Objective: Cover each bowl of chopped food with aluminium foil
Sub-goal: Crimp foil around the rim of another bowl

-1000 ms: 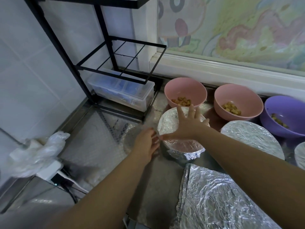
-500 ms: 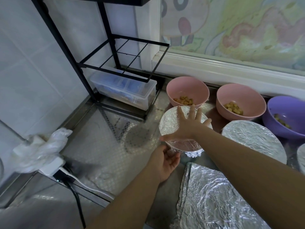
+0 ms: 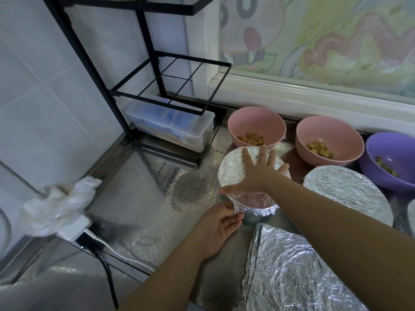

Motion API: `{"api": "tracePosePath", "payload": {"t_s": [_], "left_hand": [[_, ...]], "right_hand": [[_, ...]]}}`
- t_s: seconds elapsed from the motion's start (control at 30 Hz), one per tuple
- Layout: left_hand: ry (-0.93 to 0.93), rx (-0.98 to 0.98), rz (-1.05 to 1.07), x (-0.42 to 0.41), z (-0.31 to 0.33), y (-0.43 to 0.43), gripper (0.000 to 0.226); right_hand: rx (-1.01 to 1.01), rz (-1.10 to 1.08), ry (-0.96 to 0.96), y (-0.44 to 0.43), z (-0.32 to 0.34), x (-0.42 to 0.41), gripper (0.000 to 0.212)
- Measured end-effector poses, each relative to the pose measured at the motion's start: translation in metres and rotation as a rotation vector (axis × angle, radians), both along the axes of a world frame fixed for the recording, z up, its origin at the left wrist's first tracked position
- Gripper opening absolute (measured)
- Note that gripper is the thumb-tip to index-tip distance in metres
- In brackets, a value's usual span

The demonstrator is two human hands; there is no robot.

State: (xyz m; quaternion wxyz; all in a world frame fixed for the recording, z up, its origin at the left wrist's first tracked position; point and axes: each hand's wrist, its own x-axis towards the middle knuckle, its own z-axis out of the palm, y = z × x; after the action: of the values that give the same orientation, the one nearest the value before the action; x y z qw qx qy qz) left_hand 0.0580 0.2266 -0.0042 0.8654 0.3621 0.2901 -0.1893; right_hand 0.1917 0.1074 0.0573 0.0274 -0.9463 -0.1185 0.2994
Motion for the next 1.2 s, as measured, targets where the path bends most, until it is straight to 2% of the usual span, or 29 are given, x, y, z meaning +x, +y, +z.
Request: {"api": "tracePosePath", "payload": {"t_s": [0.1,0.2,0.27,0.4,0.6,0.67,0.87,1.0,1.1,1.2], "left_hand": [[-0.147,0.263,-0.134,-0.002,-0.005,0.001,0.038],[-0.288,0.623,-0.192,0.002,-0.004,0.0,0.029],[-0.338,0.781,-0.201,0.005,-0.003,0.003,0.021],[-0.405,0.911,-0.243,0.008,-0.001,0.01,0.013],[-0.36,0.923,-0.345,0.019,0.001,0.02,0.012],[-0.306,0.855,-0.358,0.021,0.002,0.019,0.012],[-0.104,0.479,-0.239,0.023,0.001,0.012,0.006],[0.086,0.224,-0.046,0.019,-0.001,0.001,0.022],[0.203,0.065,0.125,0.017,0.001,-0.01,0.017],[0.282,-0.016,0.279,0.017,0.007,-0.022,0.015]], "right_hand": [[0.004,-0.004,0.002,-0.001,-0.001,0.0,0.155],[-0.003,0.0,0.003,0.0,0.0,0.0,0.154],[-0.007,0.003,0.002,0.0,0.001,0.0,0.154],[-0.01,0.007,-0.001,0.001,0.001,0.0,0.154],[-0.014,0.008,-0.001,0.001,-0.001,0.0,0.154],[-0.017,0.01,-0.004,0.001,-0.001,0.0,0.153],[-0.02,0.003,-0.006,0.0,-0.001,0.0,0.155],[-0.023,0.002,-0.002,0.0,-0.002,0.001,0.154],[-0.023,0.002,-0.001,0.0,-0.003,0.002,0.155],[-0.013,0.004,-0.006,0.0,-0.003,0.002,0.155]]}}
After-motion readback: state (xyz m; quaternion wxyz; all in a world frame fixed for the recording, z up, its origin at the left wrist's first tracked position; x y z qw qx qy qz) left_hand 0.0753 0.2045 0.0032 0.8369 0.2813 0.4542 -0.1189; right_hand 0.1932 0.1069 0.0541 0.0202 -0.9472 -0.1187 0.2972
